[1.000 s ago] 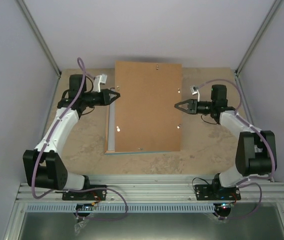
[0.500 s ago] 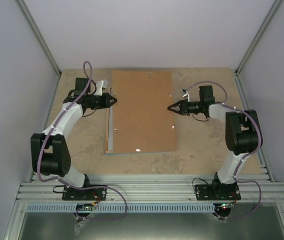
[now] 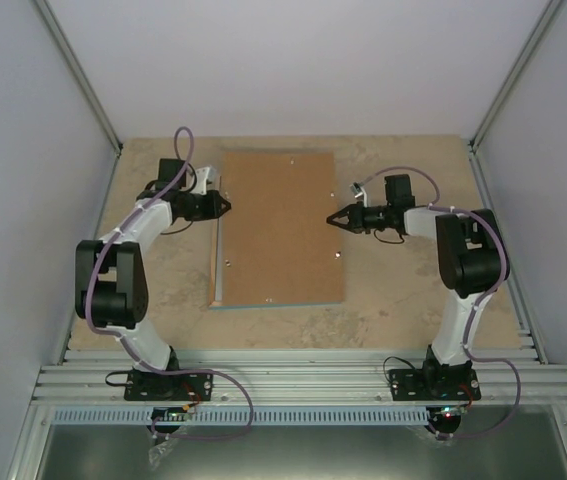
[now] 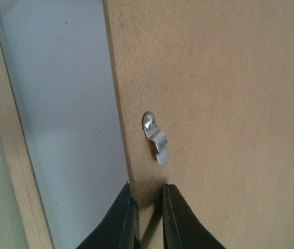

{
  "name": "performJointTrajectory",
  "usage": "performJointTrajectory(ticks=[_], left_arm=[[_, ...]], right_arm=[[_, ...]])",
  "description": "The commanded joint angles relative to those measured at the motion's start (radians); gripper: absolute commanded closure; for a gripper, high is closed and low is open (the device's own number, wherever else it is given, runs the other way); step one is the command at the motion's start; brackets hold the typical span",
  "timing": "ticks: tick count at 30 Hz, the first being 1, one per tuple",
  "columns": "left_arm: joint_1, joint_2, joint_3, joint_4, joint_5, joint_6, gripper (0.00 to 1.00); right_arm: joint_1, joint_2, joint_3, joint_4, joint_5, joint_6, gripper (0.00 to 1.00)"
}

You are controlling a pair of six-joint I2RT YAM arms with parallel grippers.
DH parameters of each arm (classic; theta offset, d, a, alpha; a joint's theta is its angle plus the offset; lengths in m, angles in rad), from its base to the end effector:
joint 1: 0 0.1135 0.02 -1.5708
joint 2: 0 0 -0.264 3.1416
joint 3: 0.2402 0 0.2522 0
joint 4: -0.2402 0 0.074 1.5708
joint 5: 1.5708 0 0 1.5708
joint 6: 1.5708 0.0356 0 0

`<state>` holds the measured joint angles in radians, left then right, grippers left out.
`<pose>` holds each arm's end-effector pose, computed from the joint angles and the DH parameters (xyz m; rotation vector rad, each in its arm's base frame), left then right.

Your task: Put the photo into the frame

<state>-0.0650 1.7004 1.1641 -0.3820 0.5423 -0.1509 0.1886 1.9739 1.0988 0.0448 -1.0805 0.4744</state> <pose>0.3568 -0.0416 0.2187 0.1249 2.4551 -0.7657 0.3751 0.1036 0.1398 -0.2036 2.3663 1.6041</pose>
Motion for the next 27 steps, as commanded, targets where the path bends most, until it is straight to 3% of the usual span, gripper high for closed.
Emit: performJointTrajectory(ticks=[1,24,27], left_arm=[[-0.004,0.043,0.034,0.082,-0.27,0.088,1.0],[0.002,0.162,0.092,0.093,-0.364,0.123,1.0],[0.002,0.16,0.089,0.091,-0.368,0.128,0.95]], right_arm=[[0.05,-0.001,0.051,0.071,-0.003,-0.012,1.0],[0.089,0.075,0.116,-0.003,0.103,-0.042,1.0],[0.097,0.078,0.11,-0.012,0.11,-0.049,0.99]])
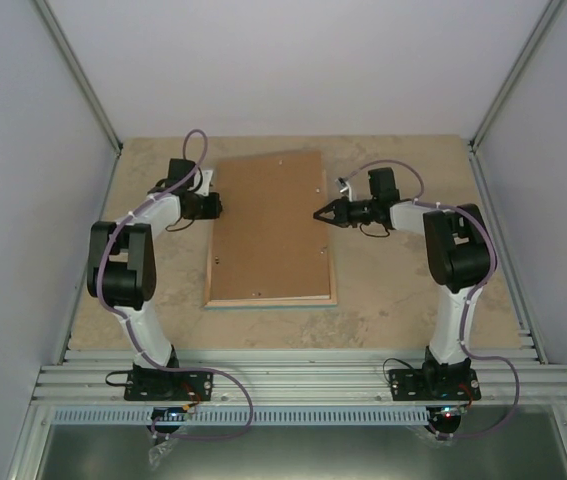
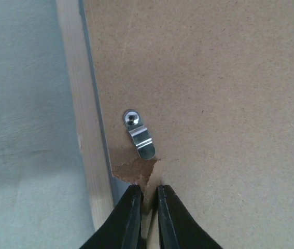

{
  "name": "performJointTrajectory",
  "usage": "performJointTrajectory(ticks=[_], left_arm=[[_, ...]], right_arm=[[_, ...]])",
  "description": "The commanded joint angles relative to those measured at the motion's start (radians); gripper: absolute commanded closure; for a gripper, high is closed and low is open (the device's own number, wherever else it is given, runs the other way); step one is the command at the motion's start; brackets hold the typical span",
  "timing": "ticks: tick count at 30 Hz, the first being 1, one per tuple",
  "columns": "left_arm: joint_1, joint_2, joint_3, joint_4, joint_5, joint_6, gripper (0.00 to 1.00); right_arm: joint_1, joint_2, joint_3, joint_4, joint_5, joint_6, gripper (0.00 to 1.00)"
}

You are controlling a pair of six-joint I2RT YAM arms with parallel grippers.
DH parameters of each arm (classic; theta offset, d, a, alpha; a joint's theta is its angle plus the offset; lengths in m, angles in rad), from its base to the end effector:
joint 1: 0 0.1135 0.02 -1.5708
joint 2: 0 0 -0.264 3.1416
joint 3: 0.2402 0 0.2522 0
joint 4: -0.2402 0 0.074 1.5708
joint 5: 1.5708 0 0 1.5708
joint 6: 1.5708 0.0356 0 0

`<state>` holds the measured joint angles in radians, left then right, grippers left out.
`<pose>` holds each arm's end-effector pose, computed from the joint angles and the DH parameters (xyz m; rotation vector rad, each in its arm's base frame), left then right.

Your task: Put the photo into the frame

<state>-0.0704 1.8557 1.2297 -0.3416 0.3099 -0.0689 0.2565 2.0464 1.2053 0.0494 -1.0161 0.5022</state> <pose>0.3873 -0.0382 0.1831 0.1247 2.5262 -0.4484 0.3928 0.1343 0.1396 -0.2434 2.3808 1.5614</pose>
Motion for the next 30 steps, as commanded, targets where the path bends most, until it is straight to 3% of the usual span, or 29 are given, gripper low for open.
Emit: performJointTrajectory(ticks=[1,5,9,15,26,27,29,30], left_arm=[[0.007,0.005,0.023,0.049,-0.138,0.045,0.93],[0.009,0.003,0.024,0.044,-0.138,0.046,0.83],[0.014,-0.011,0.026,0.04,-0.136,0.038,0.65],[0.033,-0.056,0.018,0.036,-0.135,0.028,0.48],[0.132,-0.084,-0.088,0.049,-0.009,-0.027,0.5],[0.133,-0.085,-0.098,0.051,-0.004,-0.029,0.5],[0.133,-0.088,-0.115,0.06,0.001,-0.035,0.51],[0.133,-0.089,-0.123,0.065,0.001,-0.037,0.51]], right_arm=[[0.031,0.007,0.004,-0.022,0.049,-0.081,0.99],[0.033,0.012,0.007,-0.039,0.067,-0.097,1.0],[0.032,0.012,0.007,-0.07,0.095,-0.113,0.99],[0.027,0.016,-0.001,-0.088,0.11,-0.114,0.99],[0.026,0.047,0.021,-0.116,0.102,-0.06,0.99],[0.026,0.048,0.025,-0.124,0.101,-0.059,0.94],[0.027,0.053,0.042,-0.146,0.09,-0.069,0.75],[0.026,0.053,0.052,-0.16,0.09,-0.076,0.71]])
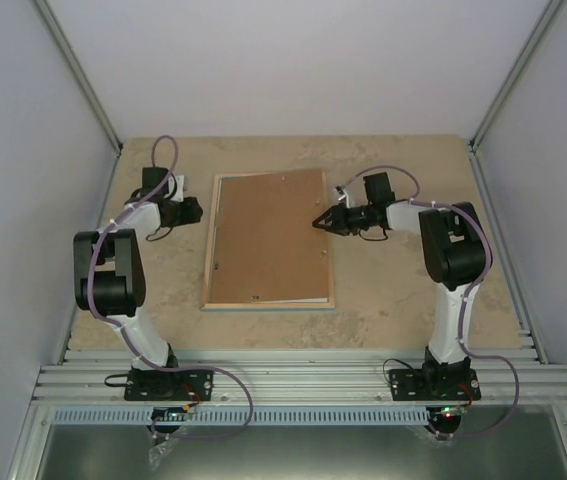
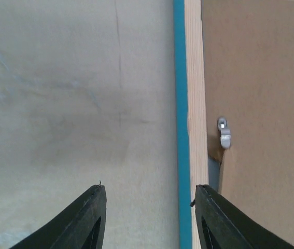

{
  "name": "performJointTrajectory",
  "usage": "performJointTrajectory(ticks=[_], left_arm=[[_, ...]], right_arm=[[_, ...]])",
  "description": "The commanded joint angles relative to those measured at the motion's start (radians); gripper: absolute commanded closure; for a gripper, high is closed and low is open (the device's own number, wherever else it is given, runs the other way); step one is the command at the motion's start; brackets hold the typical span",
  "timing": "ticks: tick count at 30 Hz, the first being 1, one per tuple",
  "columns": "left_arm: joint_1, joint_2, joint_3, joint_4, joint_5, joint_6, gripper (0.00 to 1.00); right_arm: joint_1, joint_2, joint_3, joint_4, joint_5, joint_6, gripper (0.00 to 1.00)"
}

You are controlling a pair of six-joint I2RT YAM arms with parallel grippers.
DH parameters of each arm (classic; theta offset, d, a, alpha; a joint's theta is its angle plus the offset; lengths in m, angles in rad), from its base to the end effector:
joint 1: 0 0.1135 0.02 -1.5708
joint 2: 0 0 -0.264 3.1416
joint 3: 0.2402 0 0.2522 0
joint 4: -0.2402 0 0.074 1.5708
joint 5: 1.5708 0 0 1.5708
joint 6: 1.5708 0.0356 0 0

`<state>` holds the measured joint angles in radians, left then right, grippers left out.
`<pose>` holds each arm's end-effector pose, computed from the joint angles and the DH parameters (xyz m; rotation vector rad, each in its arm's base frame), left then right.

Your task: Put the photo into the frame

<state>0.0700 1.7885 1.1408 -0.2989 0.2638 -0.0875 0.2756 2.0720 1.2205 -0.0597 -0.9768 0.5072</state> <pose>0.3716 0.0167 0.1834 -0.0900 2.5009 -0.3388 0.3874 0.1402 0.1261 -0.1613 2.5124 1.5400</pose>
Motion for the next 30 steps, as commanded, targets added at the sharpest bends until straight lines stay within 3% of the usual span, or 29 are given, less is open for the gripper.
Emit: performJointTrajectory(ticks=[1,13,21,30], left_arm=[[-0.007,-0.023,-0.038,0.027,0.047,-0.019,0.51],[-0.006,-0.012,-0.043,0.033,0.072,-0.01,0.56],[-0.004,0.004,-0.054,0.04,0.128,-0.012,0.62],[-0.005,-0.013,-0.066,0.04,0.192,0.027,0.65]], right_arm=[[0.007,0.025,0.046,-0.064,0.054,-0.09,0.68],[-0.003,-0.021,0.079,-0.185,0.152,-0.181,0.5],[0.007,0.004,0.081,-0.175,0.133,-0.18,0.7],[0.025,0.058,0.111,-0.184,0.144,-0.187,0.76]])
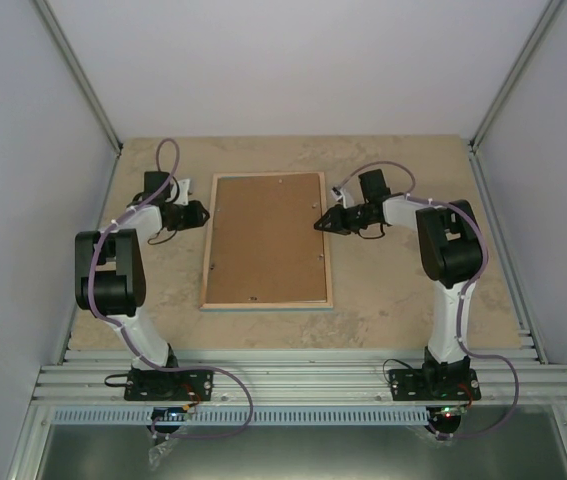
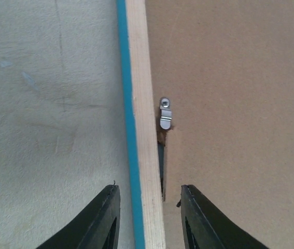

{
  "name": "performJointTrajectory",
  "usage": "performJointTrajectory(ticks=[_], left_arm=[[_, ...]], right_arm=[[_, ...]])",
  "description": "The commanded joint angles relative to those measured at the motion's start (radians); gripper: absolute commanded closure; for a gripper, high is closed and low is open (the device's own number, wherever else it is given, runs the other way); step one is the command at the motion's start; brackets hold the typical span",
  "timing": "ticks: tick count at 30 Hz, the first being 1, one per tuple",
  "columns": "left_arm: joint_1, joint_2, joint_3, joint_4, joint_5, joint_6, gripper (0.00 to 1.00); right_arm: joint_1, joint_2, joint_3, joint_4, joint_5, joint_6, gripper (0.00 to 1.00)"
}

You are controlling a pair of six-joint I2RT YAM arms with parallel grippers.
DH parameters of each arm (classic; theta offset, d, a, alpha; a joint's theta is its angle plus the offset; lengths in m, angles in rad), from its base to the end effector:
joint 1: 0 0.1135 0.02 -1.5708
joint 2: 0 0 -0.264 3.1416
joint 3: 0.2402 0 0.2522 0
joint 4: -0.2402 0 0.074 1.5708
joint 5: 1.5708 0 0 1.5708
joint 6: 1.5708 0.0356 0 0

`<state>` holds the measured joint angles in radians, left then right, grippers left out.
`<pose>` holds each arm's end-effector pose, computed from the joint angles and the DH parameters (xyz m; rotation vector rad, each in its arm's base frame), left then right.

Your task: Put the photo into the frame

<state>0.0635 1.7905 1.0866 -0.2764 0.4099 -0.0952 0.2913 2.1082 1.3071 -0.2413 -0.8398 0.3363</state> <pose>0.3627 0.0088 0.1698 -0.0407 2.5140 -0.5336 0.3928 0.1454 0.1217 -0.2552 2.6040 1.3199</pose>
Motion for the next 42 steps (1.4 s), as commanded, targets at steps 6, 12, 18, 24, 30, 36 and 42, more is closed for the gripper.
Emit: performJointTrajectory(ticks=[6,12,18,24,30,36,42], left_arm=[[-0.021,-0.005,0.002,0.005,0.047,0.067,0.64],[-0.054,0.026,0.038,0.005,0.012,0.074,0.63],[-0.054,0.073,0.084,-0.002,-0.025,0.072,0.63],[-0.093,0.109,0.102,-0.005,-0.039,0.079,0.63],[-0.109,0.127,0.11,-0.011,-0.045,0.084,0.65],[-0.134,0.14,0.118,-0.025,-0.033,0.094,0.77],[-0.169,0.125,0.11,-0.023,-0.018,0.141,0.93]], right_arm=[[0.006,0.036,0.027,-0.003,0.018,-0.02,0.79],[0.006,0.037,0.023,-0.006,0.029,-0.023,0.8],[0.004,0.038,0.026,-0.01,0.032,-0.026,0.8],[0.001,0.042,0.025,-0.007,0.03,-0.024,0.8],[0.0,0.047,0.024,-0.006,0.027,-0.023,0.81],[0.0,0.047,0.019,0.0,0.027,-0.021,0.81],[0.0,0.048,0.017,0.006,0.025,-0.015,0.81]])
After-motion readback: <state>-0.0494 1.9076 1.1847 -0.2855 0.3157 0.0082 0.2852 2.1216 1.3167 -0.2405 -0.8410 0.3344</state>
